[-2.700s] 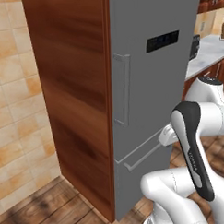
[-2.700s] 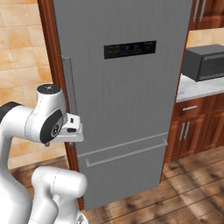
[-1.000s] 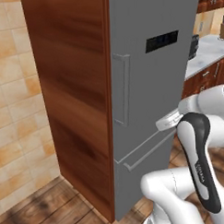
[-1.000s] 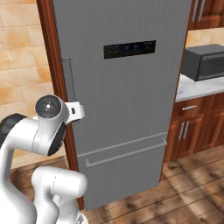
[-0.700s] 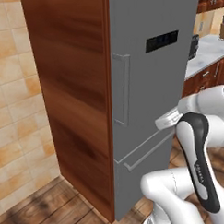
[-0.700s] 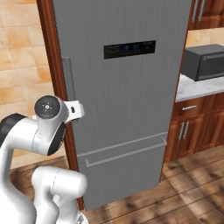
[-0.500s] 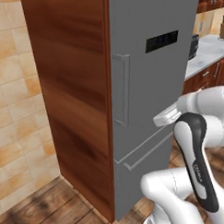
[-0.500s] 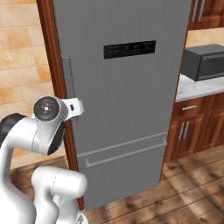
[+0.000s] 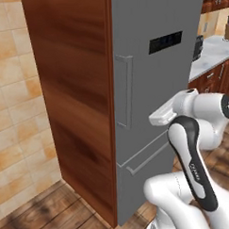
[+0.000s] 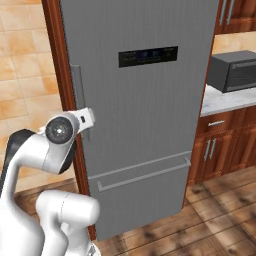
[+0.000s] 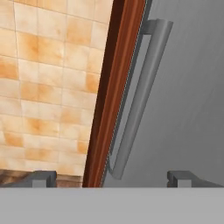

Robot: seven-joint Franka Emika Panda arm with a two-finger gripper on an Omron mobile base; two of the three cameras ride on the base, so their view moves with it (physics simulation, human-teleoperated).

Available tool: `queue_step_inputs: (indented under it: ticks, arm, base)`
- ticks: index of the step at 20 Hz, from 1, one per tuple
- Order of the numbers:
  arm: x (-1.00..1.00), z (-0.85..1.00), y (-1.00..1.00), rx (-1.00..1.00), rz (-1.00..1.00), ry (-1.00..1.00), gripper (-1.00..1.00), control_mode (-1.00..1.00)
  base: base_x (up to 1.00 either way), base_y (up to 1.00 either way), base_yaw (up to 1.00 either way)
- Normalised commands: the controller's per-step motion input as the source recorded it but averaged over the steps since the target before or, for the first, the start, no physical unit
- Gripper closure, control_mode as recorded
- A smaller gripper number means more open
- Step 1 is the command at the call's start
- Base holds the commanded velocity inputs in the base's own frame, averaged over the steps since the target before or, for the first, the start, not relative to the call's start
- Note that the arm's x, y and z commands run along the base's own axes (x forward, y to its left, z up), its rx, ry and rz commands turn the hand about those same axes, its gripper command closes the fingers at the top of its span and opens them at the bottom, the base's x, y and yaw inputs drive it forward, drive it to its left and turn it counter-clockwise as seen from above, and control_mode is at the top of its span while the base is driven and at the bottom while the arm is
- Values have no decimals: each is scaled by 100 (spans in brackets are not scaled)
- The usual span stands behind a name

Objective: Retrieve the fish from the fridge and place it on the saucepan with marinade on the stove.

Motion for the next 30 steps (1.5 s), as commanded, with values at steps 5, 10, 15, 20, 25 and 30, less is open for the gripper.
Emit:
queue_step_inputs:
  ticks: [5, 10, 15, 20, 25, 30]
  arm:
    - [48, -5, 20, 5, 9, -15, -100, -100]
    - [30, 0, 0, 7, 4, -12, -100, -100]
    - [27, -1, 1, 5, 4, -8, -100, -100]
    - [37, -3, 7, 0, 6, -3, -100, -100]
    - [38, 0, 3, 0, 6, 0, -100, -100]
    - [40, -6, 3, 0, 4, 1, -100, -100]
  base:
    - [0, 0, 0]
    - [0, 0, 0]
    - [0, 0, 0]
    - [0, 0, 0]
    - [0, 0, 0]
    - [0, 0, 0]
